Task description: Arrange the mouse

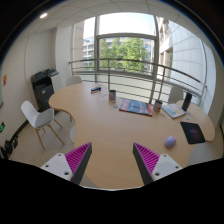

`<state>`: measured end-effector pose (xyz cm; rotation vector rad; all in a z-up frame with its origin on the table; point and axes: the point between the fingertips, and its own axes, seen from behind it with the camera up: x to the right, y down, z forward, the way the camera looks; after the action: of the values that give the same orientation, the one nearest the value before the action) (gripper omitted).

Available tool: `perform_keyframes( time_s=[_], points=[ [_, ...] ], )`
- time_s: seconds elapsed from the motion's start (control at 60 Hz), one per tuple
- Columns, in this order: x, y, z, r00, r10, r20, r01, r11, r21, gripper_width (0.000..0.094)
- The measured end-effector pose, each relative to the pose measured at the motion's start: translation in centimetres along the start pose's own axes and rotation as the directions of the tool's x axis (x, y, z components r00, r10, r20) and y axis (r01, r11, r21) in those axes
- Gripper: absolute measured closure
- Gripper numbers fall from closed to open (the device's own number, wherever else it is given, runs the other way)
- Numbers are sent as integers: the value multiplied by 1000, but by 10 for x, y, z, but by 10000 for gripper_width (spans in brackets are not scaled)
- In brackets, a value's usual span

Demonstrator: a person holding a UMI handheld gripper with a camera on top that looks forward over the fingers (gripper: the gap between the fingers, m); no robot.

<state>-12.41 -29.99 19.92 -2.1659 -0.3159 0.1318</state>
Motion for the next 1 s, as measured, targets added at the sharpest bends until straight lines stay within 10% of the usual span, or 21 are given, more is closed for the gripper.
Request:
perform_keyframes(
  time_s=[0.5, 1.0],
  points=[
    [222, 129, 77, 985, 16, -174, -31, 996, -84, 90],
    [347, 96, 243, 970, 192, -150, -203, 977, -63, 92]
  ],
)
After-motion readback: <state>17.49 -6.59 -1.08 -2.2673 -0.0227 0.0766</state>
